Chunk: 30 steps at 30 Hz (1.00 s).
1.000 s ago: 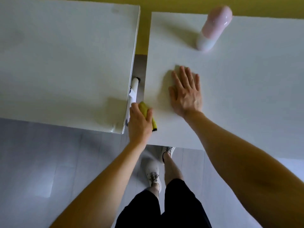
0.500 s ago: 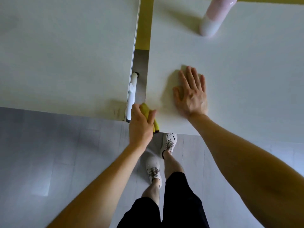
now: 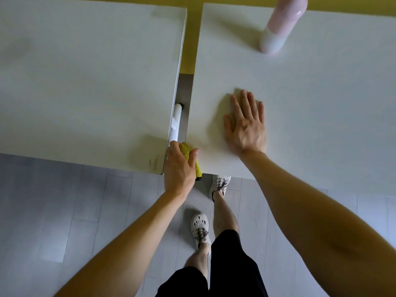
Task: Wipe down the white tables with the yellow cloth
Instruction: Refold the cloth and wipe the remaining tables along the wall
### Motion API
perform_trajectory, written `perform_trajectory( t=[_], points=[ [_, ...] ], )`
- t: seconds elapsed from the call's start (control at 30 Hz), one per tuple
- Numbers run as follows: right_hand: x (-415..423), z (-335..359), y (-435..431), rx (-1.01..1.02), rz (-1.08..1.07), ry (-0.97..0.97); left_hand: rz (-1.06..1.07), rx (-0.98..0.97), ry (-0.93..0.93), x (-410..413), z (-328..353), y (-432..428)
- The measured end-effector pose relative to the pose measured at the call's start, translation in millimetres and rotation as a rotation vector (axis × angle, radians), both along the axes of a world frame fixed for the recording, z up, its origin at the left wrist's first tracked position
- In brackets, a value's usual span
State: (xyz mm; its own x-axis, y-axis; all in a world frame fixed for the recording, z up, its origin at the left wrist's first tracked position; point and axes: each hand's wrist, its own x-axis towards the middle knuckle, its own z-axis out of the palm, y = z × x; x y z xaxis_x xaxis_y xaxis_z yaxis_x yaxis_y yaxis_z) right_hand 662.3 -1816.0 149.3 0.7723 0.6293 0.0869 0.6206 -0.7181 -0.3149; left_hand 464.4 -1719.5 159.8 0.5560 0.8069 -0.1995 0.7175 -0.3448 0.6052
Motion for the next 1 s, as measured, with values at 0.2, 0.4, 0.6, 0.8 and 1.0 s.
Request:
perform_trajectory(
  t=[0.2,0.4,0.6,0.8,1.0],
  points=[
    [18,0,28,-0.019,0.011,0.015,0.029,0.004,0.068,25,4,18],
    [14,2,20,-0.047,0.018,0.029,0.016,0.004,0.074,20,9,14],
    [-1,2,0,-0.061,0.024,0.036,0.019,0.010,0.067,3,8,-6],
    [-17,3,-25,-0.068,0.033,0.043,-0.025,-0.054,0.098,-19,6,-26],
    [-13,4,-27,-0.043,0.028,0.030,-0.039,-0.072,0.079,11,14,-6]
  ],
)
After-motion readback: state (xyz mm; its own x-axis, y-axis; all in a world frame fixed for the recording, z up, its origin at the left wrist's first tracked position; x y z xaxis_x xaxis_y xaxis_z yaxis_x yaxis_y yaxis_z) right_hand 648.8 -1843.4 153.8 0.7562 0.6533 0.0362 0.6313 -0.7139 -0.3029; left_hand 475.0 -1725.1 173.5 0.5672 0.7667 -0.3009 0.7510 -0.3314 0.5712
